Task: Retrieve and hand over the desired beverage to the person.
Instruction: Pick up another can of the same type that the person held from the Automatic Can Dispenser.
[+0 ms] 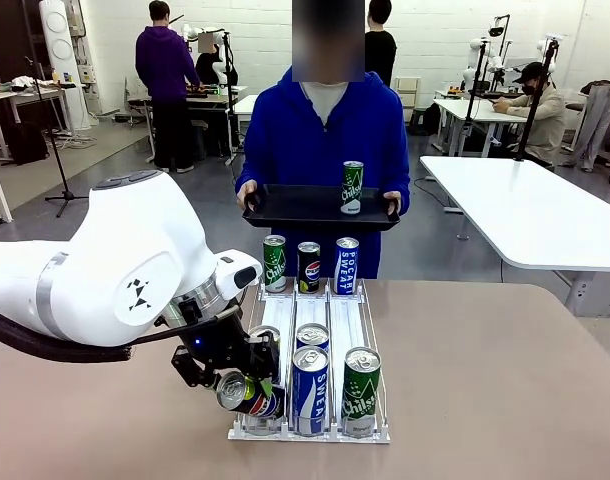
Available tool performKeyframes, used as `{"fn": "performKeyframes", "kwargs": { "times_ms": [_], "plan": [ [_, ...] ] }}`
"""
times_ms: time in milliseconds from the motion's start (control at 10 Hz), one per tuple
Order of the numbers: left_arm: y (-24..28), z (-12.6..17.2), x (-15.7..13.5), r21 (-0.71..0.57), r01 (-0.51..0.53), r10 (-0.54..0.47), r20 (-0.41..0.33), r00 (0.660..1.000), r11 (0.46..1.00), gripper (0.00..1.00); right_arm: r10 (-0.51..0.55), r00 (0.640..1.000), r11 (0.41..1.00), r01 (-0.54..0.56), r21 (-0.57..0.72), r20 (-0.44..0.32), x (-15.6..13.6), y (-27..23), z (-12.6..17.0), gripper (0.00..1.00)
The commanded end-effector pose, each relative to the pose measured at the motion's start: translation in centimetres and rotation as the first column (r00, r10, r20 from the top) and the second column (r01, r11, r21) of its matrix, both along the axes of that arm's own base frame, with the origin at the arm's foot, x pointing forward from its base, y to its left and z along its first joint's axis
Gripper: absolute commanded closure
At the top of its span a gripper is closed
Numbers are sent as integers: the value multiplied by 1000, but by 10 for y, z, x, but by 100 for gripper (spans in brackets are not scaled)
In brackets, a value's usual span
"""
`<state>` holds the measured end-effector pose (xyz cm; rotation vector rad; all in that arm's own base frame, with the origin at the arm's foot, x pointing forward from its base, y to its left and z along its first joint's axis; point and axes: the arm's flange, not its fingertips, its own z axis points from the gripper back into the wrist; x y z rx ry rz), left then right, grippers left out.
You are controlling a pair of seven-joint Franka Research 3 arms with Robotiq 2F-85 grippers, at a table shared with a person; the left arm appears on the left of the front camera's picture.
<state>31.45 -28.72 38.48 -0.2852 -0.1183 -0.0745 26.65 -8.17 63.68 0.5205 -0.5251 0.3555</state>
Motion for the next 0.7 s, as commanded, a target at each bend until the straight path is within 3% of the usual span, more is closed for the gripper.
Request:
{"fn": "performKeyframes", "kwargs": {
  "times_ms": [0, 300, 500, 600],
  "plan": [
    [0, -5, -2, -38, 0, 0, -1, 1000, 999, 100, 17, 1000, 1000, -17, 21, 8, 2, 0, -1, 0],
    [0, -5, -1, -36, -5, 4, -11, 1000, 999, 98, 17, 1000, 1000, -17, 21, 8, 2, 0, -1, 0],
    [-6, 13, -2, -32, 21, -21, -10, 1000, 999, 100, 17, 1000, 1000, -17, 21, 8, 2, 0, -1, 0],
    [-16, 43, -7, 8, 52, -52, -37, 998, 999, 50, 17, 1000, 1000, -17, 21, 8, 2, 0, -1, 0]
  ]
}}
